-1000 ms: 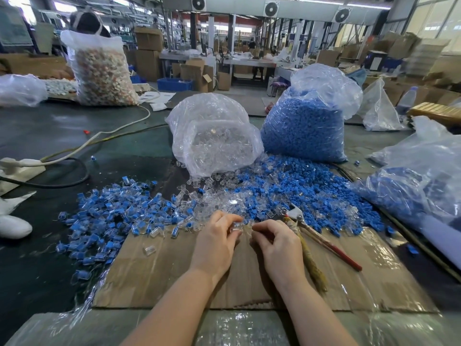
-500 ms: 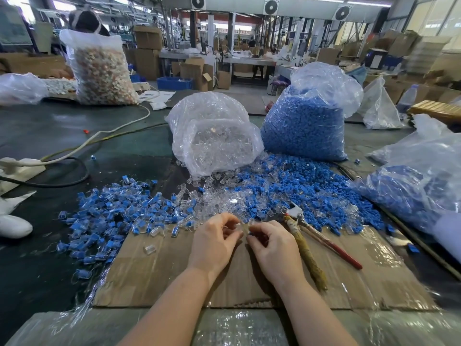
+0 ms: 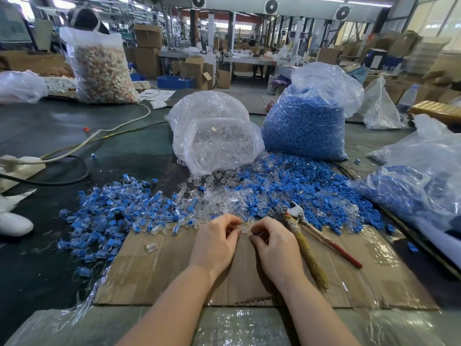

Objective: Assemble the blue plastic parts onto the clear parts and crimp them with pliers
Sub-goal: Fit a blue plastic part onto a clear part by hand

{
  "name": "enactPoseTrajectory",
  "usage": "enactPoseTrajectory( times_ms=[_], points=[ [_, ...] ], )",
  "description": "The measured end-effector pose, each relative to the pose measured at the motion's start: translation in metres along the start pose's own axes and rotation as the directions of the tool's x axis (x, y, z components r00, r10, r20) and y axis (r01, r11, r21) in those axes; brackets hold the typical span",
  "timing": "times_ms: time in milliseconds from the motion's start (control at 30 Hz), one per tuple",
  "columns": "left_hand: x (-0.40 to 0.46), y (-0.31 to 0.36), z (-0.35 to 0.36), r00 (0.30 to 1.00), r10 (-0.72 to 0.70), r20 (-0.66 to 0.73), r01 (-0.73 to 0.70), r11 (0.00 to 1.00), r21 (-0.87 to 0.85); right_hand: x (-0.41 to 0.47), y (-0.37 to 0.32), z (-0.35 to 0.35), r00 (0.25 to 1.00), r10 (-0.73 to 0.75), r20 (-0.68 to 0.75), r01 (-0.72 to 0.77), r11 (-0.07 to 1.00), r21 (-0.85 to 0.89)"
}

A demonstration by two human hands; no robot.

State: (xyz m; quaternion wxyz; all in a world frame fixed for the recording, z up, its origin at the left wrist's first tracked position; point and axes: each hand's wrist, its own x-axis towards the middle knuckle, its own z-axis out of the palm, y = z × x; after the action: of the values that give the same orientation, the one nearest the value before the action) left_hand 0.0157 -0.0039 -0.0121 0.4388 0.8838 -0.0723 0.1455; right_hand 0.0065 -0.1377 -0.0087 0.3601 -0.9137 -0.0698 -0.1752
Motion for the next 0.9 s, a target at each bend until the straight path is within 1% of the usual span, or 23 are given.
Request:
enactPoseTrajectory(
  times_ms=[167,300,400,633,900],
  points=[
    [0.0010,0.0001,0.0004,1.000,0.004,0.006,-0.004,0.999,0.033,-0.0003,0.0016,-0.0003,1.000,-0.006,-0.020,0.007,0.999,0.051],
    [0.0013,0.0006,0.0007,0.999,-0.018,0.028,0.018,0.999,0.028,-0.0009,0.0015,-0.0015,0.997,0.073,-0.040,-0.064,0.981,0.183],
    [0.0014,0.0012,0.0006,0.998,-0.032,0.046,0.030,0.999,0.031,-0.0011,0.0013,-0.0011,0.993,0.108,-0.051,-0.095,0.971,0.221],
    [0.0022,0.0013,0.0008,0.996,-0.051,0.076,0.049,0.998,0.034,0.0015,0.0012,0.0001,0.992,0.122,-0.043,-0.112,0.976,0.188],
    [0.0013,0.0016,0.0001,0.994,-0.051,0.094,0.058,0.996,-0.067,0.0009,0.0023,0.0013,0.995,0.074,-0.070,-0.067,0.993,0.098]
  ],
)
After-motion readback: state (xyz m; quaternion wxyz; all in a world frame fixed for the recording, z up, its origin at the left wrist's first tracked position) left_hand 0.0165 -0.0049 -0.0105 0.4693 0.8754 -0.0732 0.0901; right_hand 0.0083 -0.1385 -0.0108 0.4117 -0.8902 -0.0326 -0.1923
